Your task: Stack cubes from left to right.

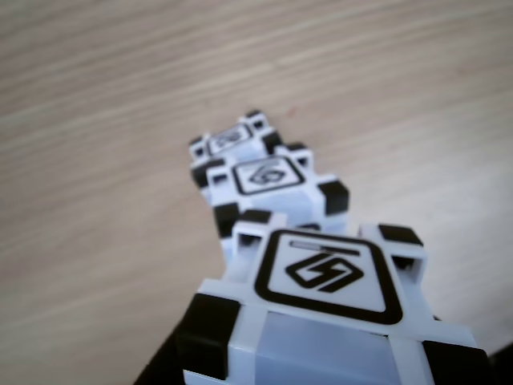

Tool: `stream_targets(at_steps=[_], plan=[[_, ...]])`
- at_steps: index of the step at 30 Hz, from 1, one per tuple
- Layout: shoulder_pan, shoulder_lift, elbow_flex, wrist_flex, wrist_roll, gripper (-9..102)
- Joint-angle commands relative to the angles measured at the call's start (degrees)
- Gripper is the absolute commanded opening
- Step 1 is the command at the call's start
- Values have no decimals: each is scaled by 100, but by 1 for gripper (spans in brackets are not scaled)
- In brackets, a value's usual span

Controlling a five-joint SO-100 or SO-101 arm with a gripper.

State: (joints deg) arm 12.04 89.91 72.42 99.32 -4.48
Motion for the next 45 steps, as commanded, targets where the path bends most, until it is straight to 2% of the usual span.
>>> stream_targets(at_steps=[1, 15, 16, 20, 24, 31, 45], plan=[[62, 35, 26, 0, -53, 0], [62, 97, 642, -9, -167, 1], [62, 97, 642, -9, -167, 3], [62, 123, 642, -9, -202, 26], [70, 123, 642, -9, -246, 37], [79, 132, 562, -9, -360, 47], [0, 132, 554, -9, -932, 53]])
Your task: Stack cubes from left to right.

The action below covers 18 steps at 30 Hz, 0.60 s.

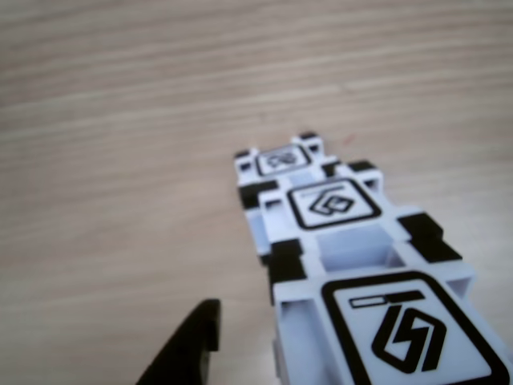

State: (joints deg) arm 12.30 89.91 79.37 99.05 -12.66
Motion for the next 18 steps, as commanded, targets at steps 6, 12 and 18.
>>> stream_targets(at_steps=[6, 12, 18], plan=[[-53, 316, -158, 18, -35, 52], [-281, 949, -158, 18, 88, 52], [-694, 1055, -158, 26, 158, 51]])
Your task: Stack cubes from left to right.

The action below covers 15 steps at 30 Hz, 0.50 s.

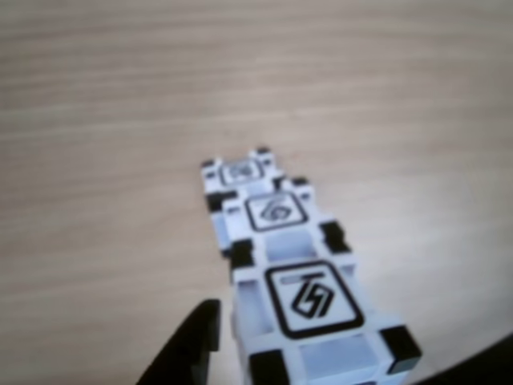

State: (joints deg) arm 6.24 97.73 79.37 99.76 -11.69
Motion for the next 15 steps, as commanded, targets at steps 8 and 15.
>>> stream_targets(at_steps=[8, 15], plan=[[-721, 272, -149, -44, 457, 47], [-765, 272, -97, -44, 554, 3]])
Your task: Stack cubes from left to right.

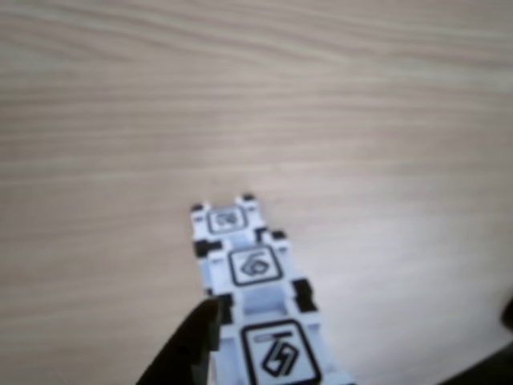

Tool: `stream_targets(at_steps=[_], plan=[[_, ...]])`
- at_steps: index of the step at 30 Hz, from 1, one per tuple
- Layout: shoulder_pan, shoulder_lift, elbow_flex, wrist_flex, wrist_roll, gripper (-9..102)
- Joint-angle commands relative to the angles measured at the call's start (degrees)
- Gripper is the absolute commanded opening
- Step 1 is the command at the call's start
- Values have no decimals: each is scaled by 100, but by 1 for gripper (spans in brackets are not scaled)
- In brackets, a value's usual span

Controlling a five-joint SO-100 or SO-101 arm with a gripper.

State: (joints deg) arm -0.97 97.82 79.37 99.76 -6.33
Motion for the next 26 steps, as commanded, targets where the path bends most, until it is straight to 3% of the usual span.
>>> stream_targets(at_steps=[1, 26], plan=[[-44, 264, -114, -44, 237, 0], [-35, 202, -62, -105, 1011, 0]])
